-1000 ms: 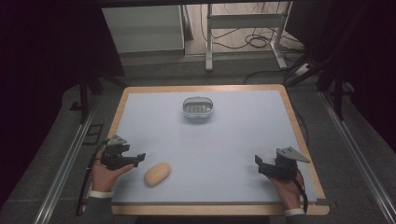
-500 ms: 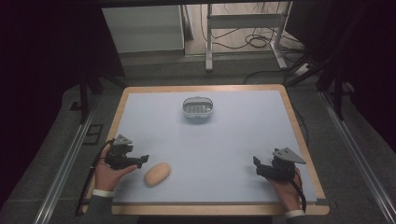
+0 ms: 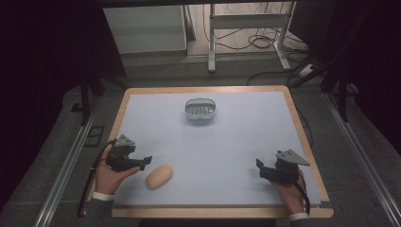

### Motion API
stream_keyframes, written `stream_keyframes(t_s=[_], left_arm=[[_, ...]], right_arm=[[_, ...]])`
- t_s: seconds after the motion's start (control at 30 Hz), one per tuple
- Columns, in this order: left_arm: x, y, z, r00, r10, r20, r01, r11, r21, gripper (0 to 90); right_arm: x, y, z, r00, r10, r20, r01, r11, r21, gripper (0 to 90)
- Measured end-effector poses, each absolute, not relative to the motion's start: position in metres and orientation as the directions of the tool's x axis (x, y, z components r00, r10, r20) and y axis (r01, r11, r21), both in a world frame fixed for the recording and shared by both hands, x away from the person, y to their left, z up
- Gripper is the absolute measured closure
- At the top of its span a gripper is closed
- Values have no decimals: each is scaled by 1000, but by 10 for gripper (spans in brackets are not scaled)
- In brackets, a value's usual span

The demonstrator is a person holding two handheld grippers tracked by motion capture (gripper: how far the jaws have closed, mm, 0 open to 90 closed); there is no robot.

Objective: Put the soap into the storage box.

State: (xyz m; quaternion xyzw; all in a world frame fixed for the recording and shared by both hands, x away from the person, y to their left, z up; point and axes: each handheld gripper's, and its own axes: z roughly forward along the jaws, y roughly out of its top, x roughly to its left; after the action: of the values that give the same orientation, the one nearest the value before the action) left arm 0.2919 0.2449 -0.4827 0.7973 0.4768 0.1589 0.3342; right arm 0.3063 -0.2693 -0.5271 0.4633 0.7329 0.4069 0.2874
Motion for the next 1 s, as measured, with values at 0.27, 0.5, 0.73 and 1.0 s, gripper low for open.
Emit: stream_keyframes(t_s=[0.27,0.5,0.73,1.0], left_arm=[[284,231,-477,548,836,-40,637,-386,667,188],[285,220,-487,578,816,-18,642,-441,627,187],[280,210,-496,608,794,-20,642,-476,602,184],[275,201,-502,636,771,-25,643,-512,570,180]], right_arm=[[304,-268,-527,-399,915,-65,427,248,869,99],[304,-268,-527,-395,916,-63,432,246,868,99],[304,-265,-527,-392,916,-88,435,268,860,99],[305,-265,-527,-385,919,-88,437,266,859,99]])
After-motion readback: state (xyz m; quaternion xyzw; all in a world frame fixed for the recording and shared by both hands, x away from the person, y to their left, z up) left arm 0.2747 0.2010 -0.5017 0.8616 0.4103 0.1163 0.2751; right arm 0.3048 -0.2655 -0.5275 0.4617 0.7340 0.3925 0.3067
